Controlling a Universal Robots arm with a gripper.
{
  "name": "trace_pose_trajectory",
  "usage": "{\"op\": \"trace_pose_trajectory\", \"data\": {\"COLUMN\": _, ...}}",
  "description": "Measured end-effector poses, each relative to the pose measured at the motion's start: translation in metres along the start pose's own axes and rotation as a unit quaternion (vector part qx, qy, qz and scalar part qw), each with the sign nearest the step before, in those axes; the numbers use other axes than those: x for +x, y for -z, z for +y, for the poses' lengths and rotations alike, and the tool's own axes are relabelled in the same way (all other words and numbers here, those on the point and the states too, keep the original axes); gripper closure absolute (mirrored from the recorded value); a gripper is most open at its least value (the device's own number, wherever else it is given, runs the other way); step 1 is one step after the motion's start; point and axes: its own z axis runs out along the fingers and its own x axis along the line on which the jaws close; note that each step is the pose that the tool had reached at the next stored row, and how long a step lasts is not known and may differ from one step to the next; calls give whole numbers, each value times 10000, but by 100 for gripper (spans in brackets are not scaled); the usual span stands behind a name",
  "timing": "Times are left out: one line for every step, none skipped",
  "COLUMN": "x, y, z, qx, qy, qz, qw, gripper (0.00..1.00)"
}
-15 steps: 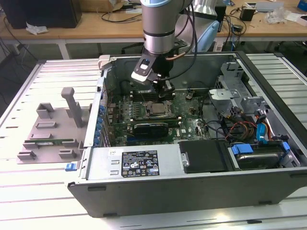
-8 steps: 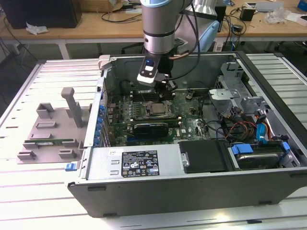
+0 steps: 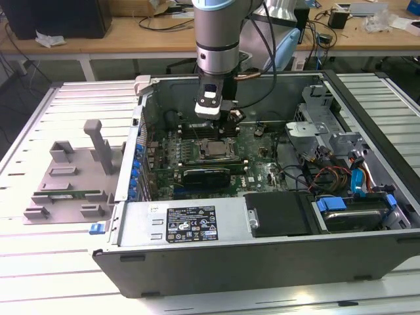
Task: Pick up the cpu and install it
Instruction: 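Close the cpu cover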
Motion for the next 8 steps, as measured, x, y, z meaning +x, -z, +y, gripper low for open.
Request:
{"op": "trace_pose_trajectory", "data": {"x": 0, "y": 0, "z": 0, "qx": -3, "qy": 139, "qz": 4, "qw": 9999, "gripper": 89}}
{"op": "trace_pose_trajectory", "data": {"x": 0, "y": -1, "z": 0, "qx": -5, "qy": 229, "qz": 7, "qw": 9997, "gripper": 89}}
{"op": "trace_pose_trajectory", "data": {"x": 0, "y": -1, "z": 0, "qx": -7, "qy": 332, "qz": 9, "qw": 9994, "gripper": 89}}
{"op": "trace_pose_trajectory", "data": {"x": 0, "y": -2, "z": 0, "qx": -10, "qy": 501, "qz": 14, "qw": 9987, "gripper": 89}}
{"op": "trace_pose_trajectory", "data": {"x": 0, "y": -2, "z": 0, "qx": -14, "qy": 672, "qz": 19, "qw": 9977, "gripper": 89}}
{"op": "trace_pose_trajectory", "data": {"x": 0, "y": -3, "z": 0, "qx": -17, "qy": 873, "qz": 25, "qw": 9962, "gripper": 89}}
{"op": "trace_pose_trajectory", "data": {"x": 0, "y": -4, "z": 0, "qx": -21, "qy": 1017, "qz": 29, "qw": 9948, "gripper": 89}}
{"op": "trace_pose_trajectory", "data": {"x": 0, "y": -4, "z": 0, "qx": -23, "qy": 1149, "qz": 32, "qw": 9934, "gripper": 89}}
